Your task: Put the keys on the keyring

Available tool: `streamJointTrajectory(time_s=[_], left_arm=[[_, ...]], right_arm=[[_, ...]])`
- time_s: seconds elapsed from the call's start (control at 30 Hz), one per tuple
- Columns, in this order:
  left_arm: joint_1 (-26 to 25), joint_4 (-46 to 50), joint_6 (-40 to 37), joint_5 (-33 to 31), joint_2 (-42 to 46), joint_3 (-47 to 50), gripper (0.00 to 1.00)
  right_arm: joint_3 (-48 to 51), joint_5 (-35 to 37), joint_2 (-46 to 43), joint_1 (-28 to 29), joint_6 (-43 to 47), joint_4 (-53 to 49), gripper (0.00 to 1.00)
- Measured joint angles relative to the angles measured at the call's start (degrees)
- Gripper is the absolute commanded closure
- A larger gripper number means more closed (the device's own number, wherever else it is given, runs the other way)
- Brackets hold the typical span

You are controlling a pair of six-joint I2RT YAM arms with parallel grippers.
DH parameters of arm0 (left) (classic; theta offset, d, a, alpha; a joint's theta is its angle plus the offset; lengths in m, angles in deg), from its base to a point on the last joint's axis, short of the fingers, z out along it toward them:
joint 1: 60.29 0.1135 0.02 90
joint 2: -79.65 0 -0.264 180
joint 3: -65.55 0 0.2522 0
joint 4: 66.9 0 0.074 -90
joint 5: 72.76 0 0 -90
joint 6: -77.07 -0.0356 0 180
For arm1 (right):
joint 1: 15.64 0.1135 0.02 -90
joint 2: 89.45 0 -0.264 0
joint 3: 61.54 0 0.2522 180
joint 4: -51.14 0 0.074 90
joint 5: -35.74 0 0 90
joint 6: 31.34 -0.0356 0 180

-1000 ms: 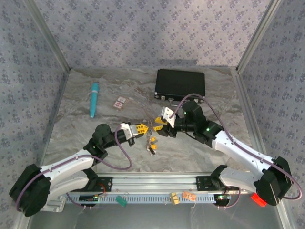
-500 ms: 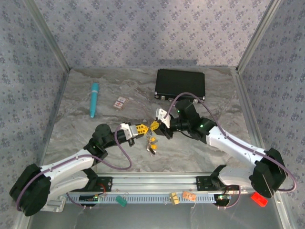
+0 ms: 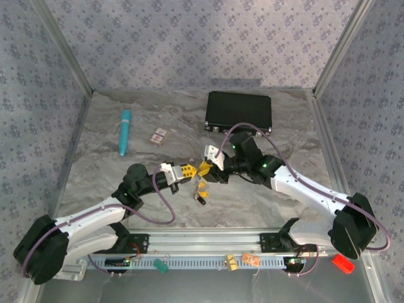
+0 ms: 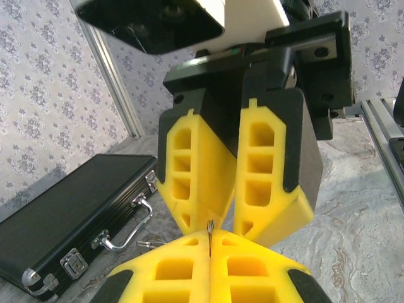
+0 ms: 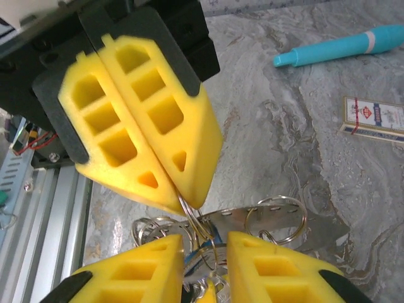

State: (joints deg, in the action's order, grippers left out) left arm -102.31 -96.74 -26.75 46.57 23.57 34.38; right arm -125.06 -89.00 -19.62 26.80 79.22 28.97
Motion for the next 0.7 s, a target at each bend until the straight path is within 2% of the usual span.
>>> streamJointTrajectory(time_s=[0.27, 0.43, 0.53, 0.63, 0.7], left_arm=[[0.0, -0.4, 0.0, 0.0, -0.6, 0.0, 1.00], [0.0, -0.4, 0.1, 0.2, -0.7, 0.0, 1.00], [0.0, -0.4, 0.3, 0.4, -0.7, 0.0, 1.00], [0.0, -0.6, 0.5, 0.6, -0.7, 0.0, 1.00], [0.0, -0.6, 0.5, 0.4, -0.7, 0.0, 1.00]], right_arm=[[0.0, 0.4, -1.3, 0.8, 0.4, 0.4, 0.73], [0.0, 0.9, -0.6, 1.0, 1.1, 0.4, 0.77], [-0.1, 1.4, 0.0, 1.0, 1.6, 0.4, 0.86], [-0.5, 2.0, 0.3, 1.0, 2.3, 0.0, 1.00], [-0.6, 2.0, 0.3, 1.0, 3.0, -0.2, 1.00]])
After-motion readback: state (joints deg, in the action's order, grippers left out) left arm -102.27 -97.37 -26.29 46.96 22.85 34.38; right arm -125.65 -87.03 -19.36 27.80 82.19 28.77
